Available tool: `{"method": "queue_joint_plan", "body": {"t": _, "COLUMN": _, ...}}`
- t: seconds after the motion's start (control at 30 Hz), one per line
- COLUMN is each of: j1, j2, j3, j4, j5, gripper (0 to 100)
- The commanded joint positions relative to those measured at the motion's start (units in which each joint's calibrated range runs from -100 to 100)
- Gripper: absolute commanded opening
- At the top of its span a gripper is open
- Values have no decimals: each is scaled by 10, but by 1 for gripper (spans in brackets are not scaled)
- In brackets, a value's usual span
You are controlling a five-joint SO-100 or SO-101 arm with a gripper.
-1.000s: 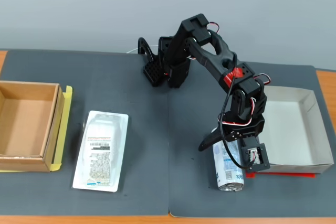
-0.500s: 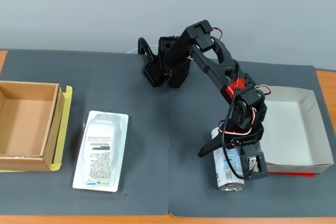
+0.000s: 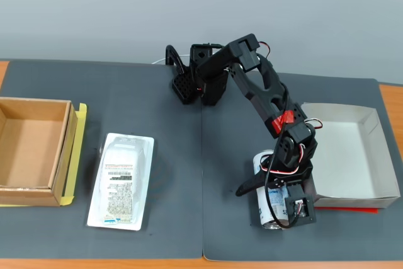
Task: Pick the can and put it in the brown box
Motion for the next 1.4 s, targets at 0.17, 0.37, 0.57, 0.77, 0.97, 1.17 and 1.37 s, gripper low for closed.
{"method": "queue_joint_plan", "body": {"t": 0.17, "j1": 4, "j2": 5, "j3": -29, "j4": -16, "j5": -2, "gripper": 52}}
{"method": "queue_joint_plan", "body": {"t": 0.37, "j1": 4, "j2": 15, "j3": -29, "j4": -13, "j5": -2, "gripper": 52}}
{"method": "queue_joint_plan", "body": {"t": 0.57, "j1": 2, "j2": 19, "j3": -27, "j4": -10, "j5": -2, "gripper": 47}}
{"method": "queue_joint_plan", "body": {"t": 0.77, "j1": 5, "j2": 20, "j3": -22, "j4": -15, "j5": -2, "gripper": 27}}
{"method": "queue_joint_plan", "body": {"t": 0.97, "j1": 5, "j2": 20, "j3": -21, "j4": -15, "j5": -2, "gripper": 21}}
{"method": "queue_joint_plan", "body": {"t": 1.17, "j1": 3, "j2": 19, "j3": -22, "j4": -8, "j5": -2, "gripper": 15}}
{"method": "queue_joint_plan", "body": {"t": 1.37, "j1": 3, "j2": 8, "j3": -29, "j4": -4, "j5": 2, "gripper": 13}}
